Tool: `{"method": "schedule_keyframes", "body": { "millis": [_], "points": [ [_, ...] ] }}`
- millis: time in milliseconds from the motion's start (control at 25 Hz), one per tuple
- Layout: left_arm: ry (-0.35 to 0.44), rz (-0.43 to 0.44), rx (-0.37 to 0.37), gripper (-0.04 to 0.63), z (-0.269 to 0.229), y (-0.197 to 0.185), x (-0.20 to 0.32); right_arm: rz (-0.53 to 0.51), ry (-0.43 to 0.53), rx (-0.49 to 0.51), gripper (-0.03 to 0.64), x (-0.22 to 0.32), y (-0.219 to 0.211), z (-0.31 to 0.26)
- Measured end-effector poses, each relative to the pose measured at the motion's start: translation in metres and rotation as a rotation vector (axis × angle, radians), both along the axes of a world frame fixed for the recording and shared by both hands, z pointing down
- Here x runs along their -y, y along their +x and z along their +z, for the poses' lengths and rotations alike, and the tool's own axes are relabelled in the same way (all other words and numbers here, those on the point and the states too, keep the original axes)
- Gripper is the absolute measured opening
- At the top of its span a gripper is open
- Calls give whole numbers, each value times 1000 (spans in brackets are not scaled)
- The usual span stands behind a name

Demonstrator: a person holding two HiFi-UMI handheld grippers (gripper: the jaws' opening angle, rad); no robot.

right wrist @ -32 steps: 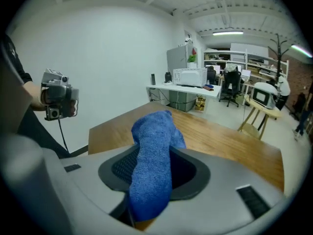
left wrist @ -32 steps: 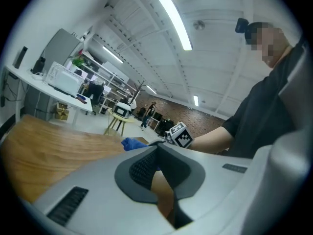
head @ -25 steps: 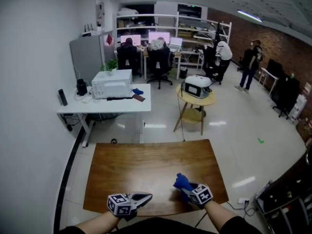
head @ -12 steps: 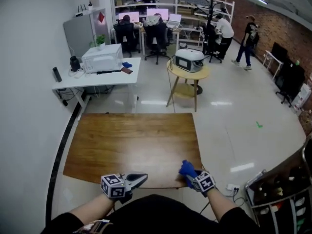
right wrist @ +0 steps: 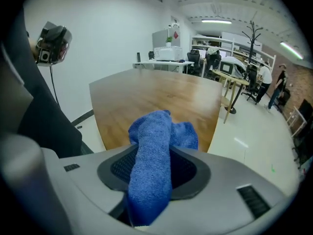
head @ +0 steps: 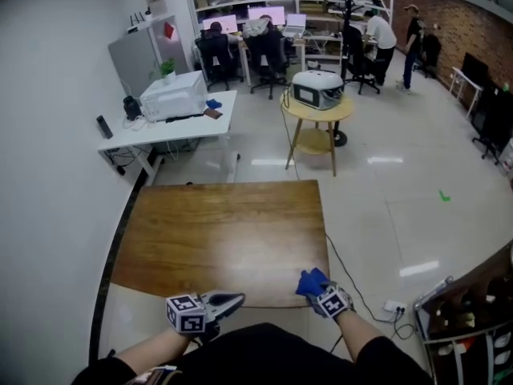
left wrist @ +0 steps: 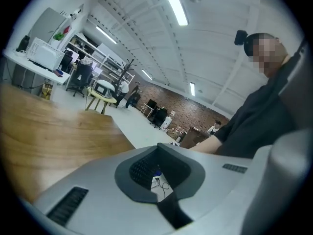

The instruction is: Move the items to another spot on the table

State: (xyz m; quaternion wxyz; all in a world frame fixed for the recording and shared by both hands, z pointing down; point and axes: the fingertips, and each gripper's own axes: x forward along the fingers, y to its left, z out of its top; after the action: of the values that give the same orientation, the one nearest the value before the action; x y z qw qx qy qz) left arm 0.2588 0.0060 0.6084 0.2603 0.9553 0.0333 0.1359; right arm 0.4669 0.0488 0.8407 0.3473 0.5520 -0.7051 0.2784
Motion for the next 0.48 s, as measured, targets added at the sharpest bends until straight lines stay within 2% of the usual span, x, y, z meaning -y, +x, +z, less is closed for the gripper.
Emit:
{"method": "schedule_keyframes", "body": {
  "millis": [120,200,240,360,480],
  "points": [
    [-6,23,13,-8,3,-7,4,30,9,29,191,0,4,-3],
    [-2,48,19,-8,2,-14,8,62,16,56,234,-3,3,-7],
    [7,60,21,-8,1,-17,12,82,31,73,278,-4,2,-12],
    [28,80,10,-8,-9,-23,27,128,91,137,310,-3,0,-36],
    [21,72,-12,-8,-14,-24,31,129,185,190,324,1,0,-81]
  ]
}}
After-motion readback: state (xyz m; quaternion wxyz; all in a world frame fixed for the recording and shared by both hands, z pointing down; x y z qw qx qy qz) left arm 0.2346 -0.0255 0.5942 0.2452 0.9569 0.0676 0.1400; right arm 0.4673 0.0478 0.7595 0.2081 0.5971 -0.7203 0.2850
